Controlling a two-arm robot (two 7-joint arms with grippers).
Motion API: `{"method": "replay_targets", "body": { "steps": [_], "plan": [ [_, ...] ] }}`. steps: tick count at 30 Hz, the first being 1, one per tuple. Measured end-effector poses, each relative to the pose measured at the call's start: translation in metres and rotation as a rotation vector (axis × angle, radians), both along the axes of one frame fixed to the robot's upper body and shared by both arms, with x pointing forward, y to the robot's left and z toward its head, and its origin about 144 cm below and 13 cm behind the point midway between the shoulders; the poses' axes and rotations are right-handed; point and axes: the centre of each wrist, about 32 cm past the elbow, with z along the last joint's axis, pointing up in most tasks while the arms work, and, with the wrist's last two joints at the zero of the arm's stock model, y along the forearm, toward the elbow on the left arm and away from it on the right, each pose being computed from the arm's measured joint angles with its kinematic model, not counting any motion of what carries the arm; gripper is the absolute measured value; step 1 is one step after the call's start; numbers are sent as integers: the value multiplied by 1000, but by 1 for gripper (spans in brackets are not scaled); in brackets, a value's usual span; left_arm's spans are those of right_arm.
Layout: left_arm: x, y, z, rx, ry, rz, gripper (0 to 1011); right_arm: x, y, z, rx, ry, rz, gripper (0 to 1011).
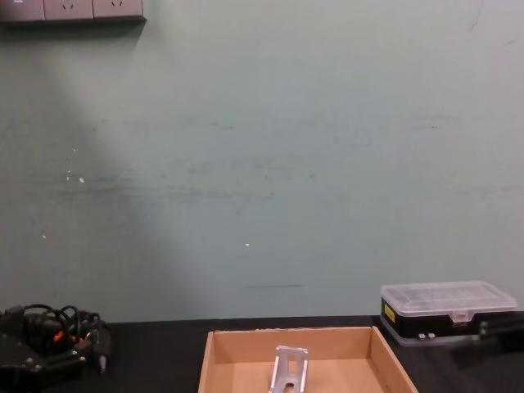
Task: Use one hand to pick up the angle iron from the table and place it into the box.
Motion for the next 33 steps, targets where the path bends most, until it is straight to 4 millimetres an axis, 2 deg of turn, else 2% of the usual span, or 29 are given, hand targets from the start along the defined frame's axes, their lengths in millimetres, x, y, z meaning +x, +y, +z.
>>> {"method": "replay_targets", "body": {
  "steps": [11,26,33],
  "plan": [
    [0,0,0,0,0,0,1000,15,0,-10,-73,41,42,1000],
    [0,0,0,0,0,0,1000,42,18,-23,-109,74,142,1000],
    [0,0,0,0,0,0,1000,57,22,-22,-137,99,214,1000]
  ]
}}
